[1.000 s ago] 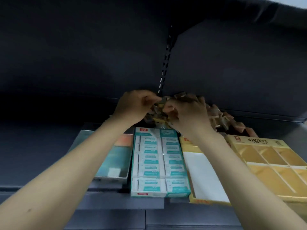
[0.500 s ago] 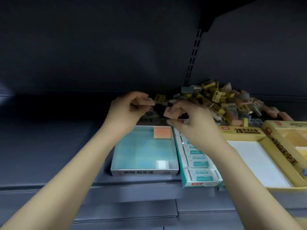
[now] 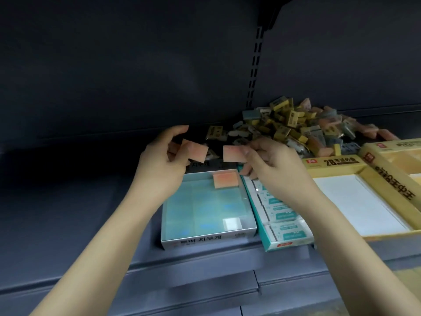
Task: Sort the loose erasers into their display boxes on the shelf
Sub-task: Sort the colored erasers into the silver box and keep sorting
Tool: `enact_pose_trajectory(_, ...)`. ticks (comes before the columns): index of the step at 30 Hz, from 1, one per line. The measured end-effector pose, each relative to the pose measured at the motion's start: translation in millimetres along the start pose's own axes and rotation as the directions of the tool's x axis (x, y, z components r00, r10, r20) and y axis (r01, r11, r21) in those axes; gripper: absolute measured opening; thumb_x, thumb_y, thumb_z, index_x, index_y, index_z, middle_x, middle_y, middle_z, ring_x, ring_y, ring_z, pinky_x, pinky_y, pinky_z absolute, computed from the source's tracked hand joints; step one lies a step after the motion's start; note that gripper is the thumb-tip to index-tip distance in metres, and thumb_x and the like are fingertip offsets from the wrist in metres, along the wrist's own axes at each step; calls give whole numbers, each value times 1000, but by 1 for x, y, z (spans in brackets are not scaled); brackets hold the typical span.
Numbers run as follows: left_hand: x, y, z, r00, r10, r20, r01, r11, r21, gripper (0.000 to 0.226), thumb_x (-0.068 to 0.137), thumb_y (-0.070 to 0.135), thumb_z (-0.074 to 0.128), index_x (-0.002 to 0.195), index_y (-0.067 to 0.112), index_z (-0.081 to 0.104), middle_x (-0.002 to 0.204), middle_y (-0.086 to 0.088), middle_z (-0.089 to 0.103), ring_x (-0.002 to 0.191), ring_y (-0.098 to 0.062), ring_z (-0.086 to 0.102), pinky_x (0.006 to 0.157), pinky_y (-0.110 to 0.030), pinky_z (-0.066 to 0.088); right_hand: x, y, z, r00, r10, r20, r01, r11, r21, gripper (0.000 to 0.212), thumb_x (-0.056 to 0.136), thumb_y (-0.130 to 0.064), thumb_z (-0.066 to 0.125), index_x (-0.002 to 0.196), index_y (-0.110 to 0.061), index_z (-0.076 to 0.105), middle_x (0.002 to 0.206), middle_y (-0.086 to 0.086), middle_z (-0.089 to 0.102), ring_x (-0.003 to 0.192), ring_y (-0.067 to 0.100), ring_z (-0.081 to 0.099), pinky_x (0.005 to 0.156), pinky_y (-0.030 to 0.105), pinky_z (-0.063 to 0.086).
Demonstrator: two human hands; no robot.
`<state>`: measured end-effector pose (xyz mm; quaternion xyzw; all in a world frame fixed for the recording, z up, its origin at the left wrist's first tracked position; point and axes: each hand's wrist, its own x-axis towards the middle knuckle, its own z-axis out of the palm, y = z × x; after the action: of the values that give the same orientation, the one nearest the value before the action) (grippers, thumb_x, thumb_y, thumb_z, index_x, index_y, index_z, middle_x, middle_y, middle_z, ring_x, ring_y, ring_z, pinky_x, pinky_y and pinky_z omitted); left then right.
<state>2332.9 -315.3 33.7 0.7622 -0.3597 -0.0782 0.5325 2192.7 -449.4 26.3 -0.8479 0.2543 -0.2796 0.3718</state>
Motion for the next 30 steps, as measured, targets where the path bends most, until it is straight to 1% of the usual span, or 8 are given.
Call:
enact_pose_trajectory(5, 2, 1, 4, 996, -84, -10, 83, 993, -80, 24, 89, 20, 60, 109, 25, 51, 87, 3, 64, 77, -11, 66, 75, -29, 52, -1, 2, -5, 994, 65, 86, -74, 991, 111, 4, 91, -19, 55, 93, -19, 59, 72, -2, 70, 61, -2, 61, 69, 29, 52)
enact_pose_trajectory(8, 3, 1, 8, 996, -83, 21, 85, 992, -91, 12, 85, 18, 64, 90, 26, 56, 87, -1, 66, 84, -19, 66, 81, -36, 54, -2, 3, -8, 988, 88, 129, -115, 969, 219, 7, 90, -16, 58, 91, -23, 59, 72, -2, 70, 63, 2, 61, 64, 18, 51)
enact_pose_trajectory(10, 3, 0, 9, 998, -50, 45, 54, 993, -105, 13, 87, 19, 63, 85, 31, 62, 88, 6, 67, 88, -16, 65, 81, -29, 54, -2, 4, -8, 987, 88, 136, -117, 968, 224, 8, 90, -16, 59, 90, -24, 59, 71, -4, 70, 62, 0, 61, 63, 14, 49)
enact_pose_trajectory(15, 3, -1, 8, 986, -57, 157, 70, 994, -83, 25, 90, 17, 59, 111, 29, 63, 93, 18, 62, 87, 4, 59, 68, 2, 41, -3, 10, -9, 991, 95, 89, -108, 982, 158, 3, 87, -24, 62, 87, -25, 65, 80, 4, 69, 74, 19, 63, 75, 38, 52)
enact_pose_trajectory(17, 2, 0, 8, 968, -55, 245, 73, 995, -62, 31, 89, 10, 59, 116, 26, 59, 91, 13, 62, 83, 0, 58, 64, 0, 41, -4, 12, -10, 992, 115, 41, -120, 983, 138, 4, 87, -26, 63, 85, -25, 66, 79, 2, 70, 76, 20, 65, 77, 41, 52)
enact_pose_trajectory(23, -5, 3, 21, 913, -53, 404, 36, 998, 50, 36, 89, 3, 57, 121, 19, 61, 93, 13, 67, 92, -2, 63, 75, -6, 45, -9, 12, -9, 992, 122, -36, -112, 973, 202, 10, 91, -16, 59, 100, -21, 59, 74, -4, 69, 64, 5, 67, 65, 20, 55)
enact_pose_trajectory(27, -10, 7, 34, 902, 6, 433, -66, 990, 122, 32, 86, 3, 61, 114, 18, 66, 87, 14, 67, 75, 14, 59, 68, 3, 39, -12, 15, -10, 994, 83, -64, -77, 994, 83, 18, 92, -20, 56, 98, -36, 61, 68, -5, 65, 68, 11, 66, 76, 38, 55)
enact_pose_trajectory(30, -13, 7, 33, 913, 86, 400, -216, 931, 294, 26, 82, 12, 68, 106, 23, 69, 98, 8, 65, 82, 1, 57, 67, -5, 39, -14, 18, -13, 994, 81, -72, -79, 996, 30, 18, 90, -22, 58, 88, -40, 59, 72, 1, 65, 72, 21, 64, 74, 43, 53)
